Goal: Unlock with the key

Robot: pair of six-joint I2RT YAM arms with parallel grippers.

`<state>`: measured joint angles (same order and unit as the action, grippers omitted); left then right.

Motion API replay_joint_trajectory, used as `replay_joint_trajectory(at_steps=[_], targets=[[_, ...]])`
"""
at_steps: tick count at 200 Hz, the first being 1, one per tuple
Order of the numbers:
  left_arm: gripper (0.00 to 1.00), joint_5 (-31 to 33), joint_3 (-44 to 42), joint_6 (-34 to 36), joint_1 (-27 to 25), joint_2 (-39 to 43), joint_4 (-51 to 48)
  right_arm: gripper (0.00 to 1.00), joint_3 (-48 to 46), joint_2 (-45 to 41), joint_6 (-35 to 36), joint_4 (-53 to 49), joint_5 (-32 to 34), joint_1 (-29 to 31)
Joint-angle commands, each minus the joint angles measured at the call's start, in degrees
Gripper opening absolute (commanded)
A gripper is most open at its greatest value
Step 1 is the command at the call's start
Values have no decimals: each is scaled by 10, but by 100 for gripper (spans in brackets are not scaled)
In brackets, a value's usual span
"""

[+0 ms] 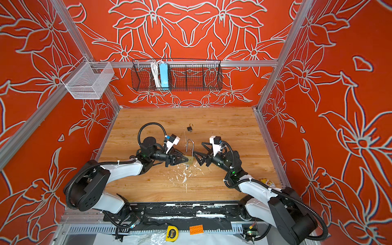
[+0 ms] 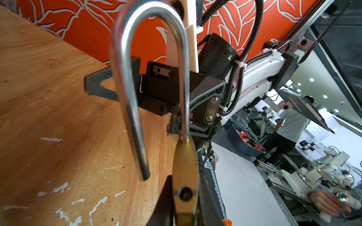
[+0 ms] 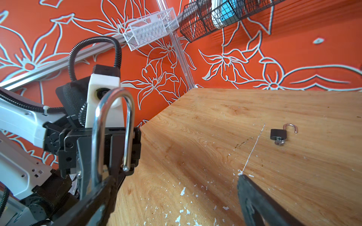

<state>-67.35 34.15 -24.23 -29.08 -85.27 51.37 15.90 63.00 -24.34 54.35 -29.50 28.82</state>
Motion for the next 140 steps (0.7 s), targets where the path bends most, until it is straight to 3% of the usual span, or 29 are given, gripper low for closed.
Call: replay_joint_trajectory(at_steps=[1, 28, 140], targets=[[0, -35, 28, 20, -14, -1, 16, 98, 8, -3, -2, 12, -23, -2], [0, -55, 44, 16, -28, -13, 8, 98, 12, 3, -11, 33, -60, -3], [0, -47, 52, 79, -32, 3, -72, 98, 2, -19, -7, 51, -97, -3]])
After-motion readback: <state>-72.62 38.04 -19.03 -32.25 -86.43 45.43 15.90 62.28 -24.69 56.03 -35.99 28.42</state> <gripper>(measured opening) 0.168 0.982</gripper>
